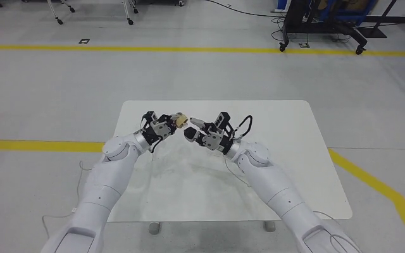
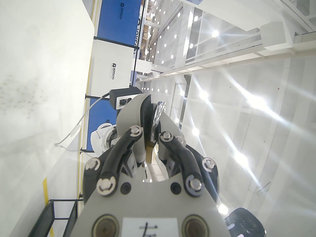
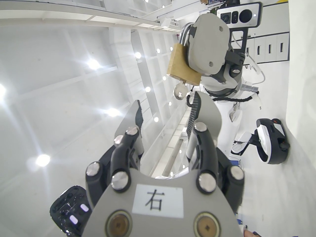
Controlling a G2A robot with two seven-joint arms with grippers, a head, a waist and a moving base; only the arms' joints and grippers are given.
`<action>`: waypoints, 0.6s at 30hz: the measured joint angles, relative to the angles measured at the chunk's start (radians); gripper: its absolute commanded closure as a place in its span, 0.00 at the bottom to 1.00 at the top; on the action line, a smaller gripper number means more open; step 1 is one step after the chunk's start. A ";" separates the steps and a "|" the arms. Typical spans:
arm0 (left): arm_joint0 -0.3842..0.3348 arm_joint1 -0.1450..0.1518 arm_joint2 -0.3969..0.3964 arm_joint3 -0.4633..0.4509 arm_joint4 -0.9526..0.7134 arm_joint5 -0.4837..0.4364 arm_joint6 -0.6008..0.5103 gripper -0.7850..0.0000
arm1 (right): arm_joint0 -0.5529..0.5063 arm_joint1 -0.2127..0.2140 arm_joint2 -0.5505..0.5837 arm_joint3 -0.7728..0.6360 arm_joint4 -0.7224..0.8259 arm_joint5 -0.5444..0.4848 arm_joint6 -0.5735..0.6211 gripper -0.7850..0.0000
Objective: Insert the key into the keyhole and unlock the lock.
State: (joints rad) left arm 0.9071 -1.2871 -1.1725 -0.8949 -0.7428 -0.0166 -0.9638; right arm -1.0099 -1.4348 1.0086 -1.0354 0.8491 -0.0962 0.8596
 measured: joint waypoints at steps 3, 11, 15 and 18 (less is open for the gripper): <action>-0.005 0.000 0.003 0.007 0.010 -0.004 -0.015 1.00 | 0.005 -0.003 -0.004 0.009 0.000 0.006 -0.002 0.71; -0.012 -0.002 0.008 0.023 0.014 -0.013 -0.033 1.00 | 0.019 -0.012 -0.015 0.035 -0.003 0.014 -0.006 0.73; -0.014 -0.003 0.009 0.026 0.014 -0.013 -0.037 1.00 | 0.023 -0.015 -0.017 0.044 -0.005 0.018 -0.007 0.95; -0.014 -0.005 0.012 0.026 0.014 -0.014 -0.040 1.00 | 0.025 -0.016 -0.017 0.048 -0.008 0.022 -0.006 1.00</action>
State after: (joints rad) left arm 0.8932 -1.2919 -1.1607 -0.8689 -0.7291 -0.0307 -1.0036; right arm -0.9851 -1.4508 0.9913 -0.9876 0.8409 -0.0745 0.8535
